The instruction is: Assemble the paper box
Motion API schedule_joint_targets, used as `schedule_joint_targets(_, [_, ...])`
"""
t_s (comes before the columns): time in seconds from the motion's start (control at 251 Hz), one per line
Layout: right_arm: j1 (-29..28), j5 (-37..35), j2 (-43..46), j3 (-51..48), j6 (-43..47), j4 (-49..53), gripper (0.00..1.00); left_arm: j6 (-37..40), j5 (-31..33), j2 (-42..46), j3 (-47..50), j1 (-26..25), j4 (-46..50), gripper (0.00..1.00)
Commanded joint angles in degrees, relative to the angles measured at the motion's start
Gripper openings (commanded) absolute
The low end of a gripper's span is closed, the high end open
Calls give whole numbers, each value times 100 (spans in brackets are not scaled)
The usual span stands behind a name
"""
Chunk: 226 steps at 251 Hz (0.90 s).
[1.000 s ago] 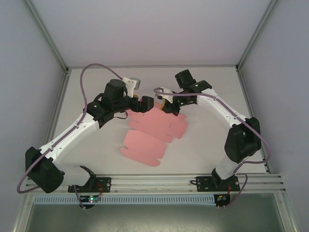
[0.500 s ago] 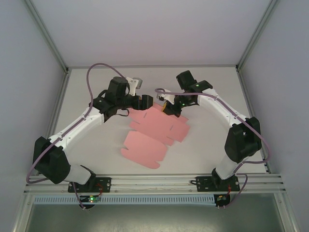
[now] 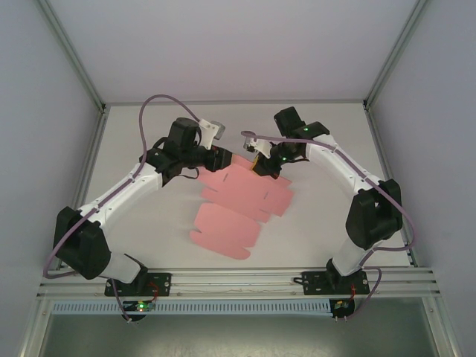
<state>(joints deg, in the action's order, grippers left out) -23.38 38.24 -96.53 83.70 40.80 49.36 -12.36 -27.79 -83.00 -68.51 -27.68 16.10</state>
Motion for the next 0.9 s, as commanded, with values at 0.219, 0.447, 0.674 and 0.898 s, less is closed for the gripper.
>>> schedule_joint_targets(0.219, [-97, -86, -216, 305, -678, -391, 0, 847, 108, 36, -349, -667, 185, 29])
schedule_joint_targets(0.447, [-97, -284, -225, 366, -1138, -542, 0, 1388, 143, 282, -188, -1089, 161, 28])
schedule_joint_targets(0.674, [-91, -221, -199, 273, -1218, -681, 0, 1409, 316, 285, -135, -1301, 130, 21])
schedule_joint_targets(0.898, [-92, 152, -107, 130, -1153, -846, 0, 1094, 321, -60, -129, -1296, -234, 31])
